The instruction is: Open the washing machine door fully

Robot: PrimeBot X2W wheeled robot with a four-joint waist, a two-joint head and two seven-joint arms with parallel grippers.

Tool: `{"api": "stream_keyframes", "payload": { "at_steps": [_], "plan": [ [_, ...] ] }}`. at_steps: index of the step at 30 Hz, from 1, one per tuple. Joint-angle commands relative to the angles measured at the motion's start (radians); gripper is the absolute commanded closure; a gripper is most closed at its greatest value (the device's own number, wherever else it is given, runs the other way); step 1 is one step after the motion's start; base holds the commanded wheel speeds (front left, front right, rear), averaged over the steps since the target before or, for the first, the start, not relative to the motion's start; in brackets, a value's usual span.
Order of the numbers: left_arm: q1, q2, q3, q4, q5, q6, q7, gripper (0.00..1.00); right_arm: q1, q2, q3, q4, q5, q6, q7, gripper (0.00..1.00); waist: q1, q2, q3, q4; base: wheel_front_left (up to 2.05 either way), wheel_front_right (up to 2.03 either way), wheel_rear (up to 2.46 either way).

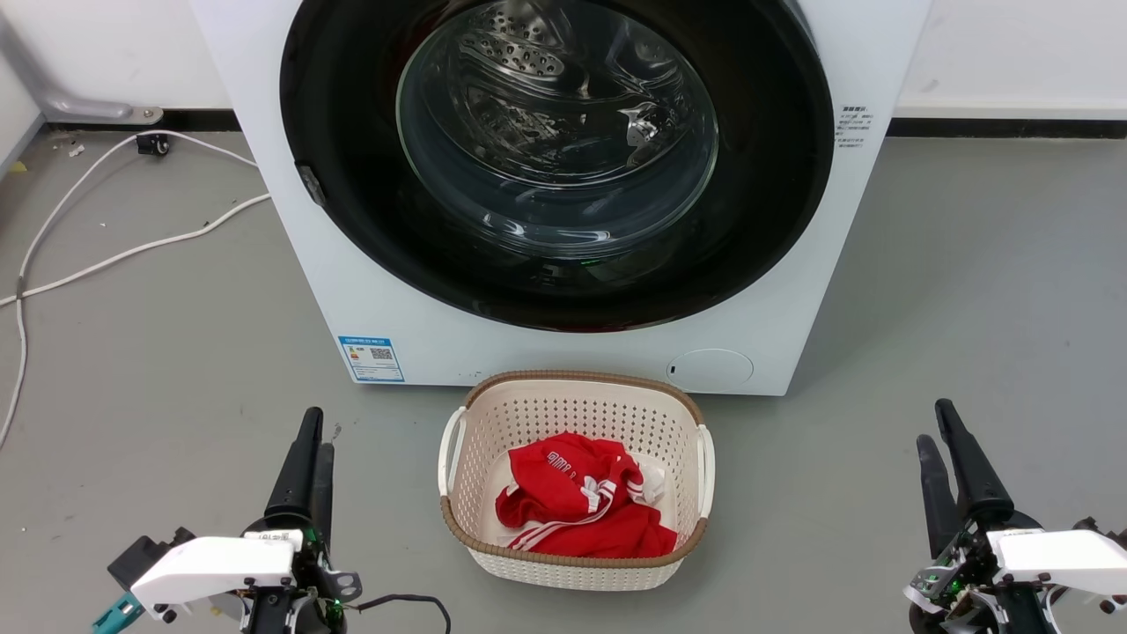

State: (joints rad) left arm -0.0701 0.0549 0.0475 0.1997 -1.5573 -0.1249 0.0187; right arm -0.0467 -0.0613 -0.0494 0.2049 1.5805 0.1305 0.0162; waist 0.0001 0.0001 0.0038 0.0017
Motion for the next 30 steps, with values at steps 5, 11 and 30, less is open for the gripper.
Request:
{"api": "stream_keyframes", "payload": {
  "at_steps": [5,11,30],
  "plan": [
    [-0.013,0.003,0.005,-0.056,0.102,-0.004,-0.026,0.00,-0.006,-0.001,-0.004,-0.045,-0.084,0.000,-0.027,0.00,0.0000,-0.0001,-0.001,0.002,0.00,0.00,0.00],
    [-0.016,0.003,0.007,-0.103,0.266,-0.005,-0.050,0.00,-0.002,0.000,-0.015,-0.092,-0.256,0.000,-0.049,0.00,0.0000,-0.0001,-0.002,0.005,0.00,0.00,0.00],
    [0.008,0.001,-0.004,-0.197,0.714,-0.001,-0.111,0.00,0.032,0.003,0.018,-0.189,-0.775,0.000,-0.110,0.00,0.0000,-0.0001,-0.008,0.006,0.00,0.00,0.00]
  ]
}}
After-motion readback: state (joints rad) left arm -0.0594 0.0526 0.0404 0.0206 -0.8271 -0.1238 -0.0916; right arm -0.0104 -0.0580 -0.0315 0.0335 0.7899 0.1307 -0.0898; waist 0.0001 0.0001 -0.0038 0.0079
